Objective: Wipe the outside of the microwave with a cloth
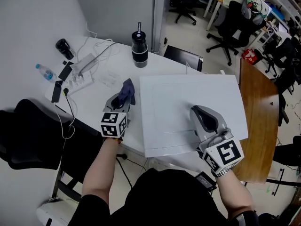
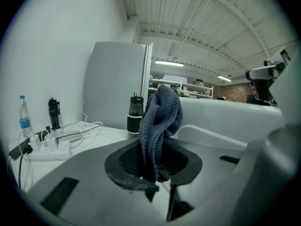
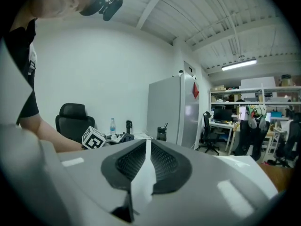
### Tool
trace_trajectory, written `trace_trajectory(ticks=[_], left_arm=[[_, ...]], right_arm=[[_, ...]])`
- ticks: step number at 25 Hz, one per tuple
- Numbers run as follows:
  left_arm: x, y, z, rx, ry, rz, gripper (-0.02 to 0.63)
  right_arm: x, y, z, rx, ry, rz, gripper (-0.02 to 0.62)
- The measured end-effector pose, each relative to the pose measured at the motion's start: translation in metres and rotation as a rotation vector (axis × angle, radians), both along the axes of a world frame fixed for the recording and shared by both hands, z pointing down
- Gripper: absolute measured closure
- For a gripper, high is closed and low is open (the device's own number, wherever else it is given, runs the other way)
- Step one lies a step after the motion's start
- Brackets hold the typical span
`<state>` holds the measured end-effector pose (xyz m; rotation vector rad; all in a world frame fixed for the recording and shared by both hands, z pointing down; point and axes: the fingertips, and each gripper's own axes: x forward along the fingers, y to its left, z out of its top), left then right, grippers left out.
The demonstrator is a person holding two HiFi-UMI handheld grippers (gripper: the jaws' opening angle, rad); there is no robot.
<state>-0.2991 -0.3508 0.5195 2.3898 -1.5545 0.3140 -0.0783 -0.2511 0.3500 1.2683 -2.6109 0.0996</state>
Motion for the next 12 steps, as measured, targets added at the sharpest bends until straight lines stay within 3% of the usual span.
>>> trace_trajectory(ticks=[6,12], left_arm=[[-0.008,0.020,-0.072,0.122,0.030,0.030,0.522],[0.018,0.066,-0.156,0.262,0.072,0.241,0.522]], right_arm=[[-0.036,0.000,-0.004,-0.018,-0.008,-0.124,0.490],[-0.080,0.006,-0.021,-0.011,-0.055,-0.307,0.410]])
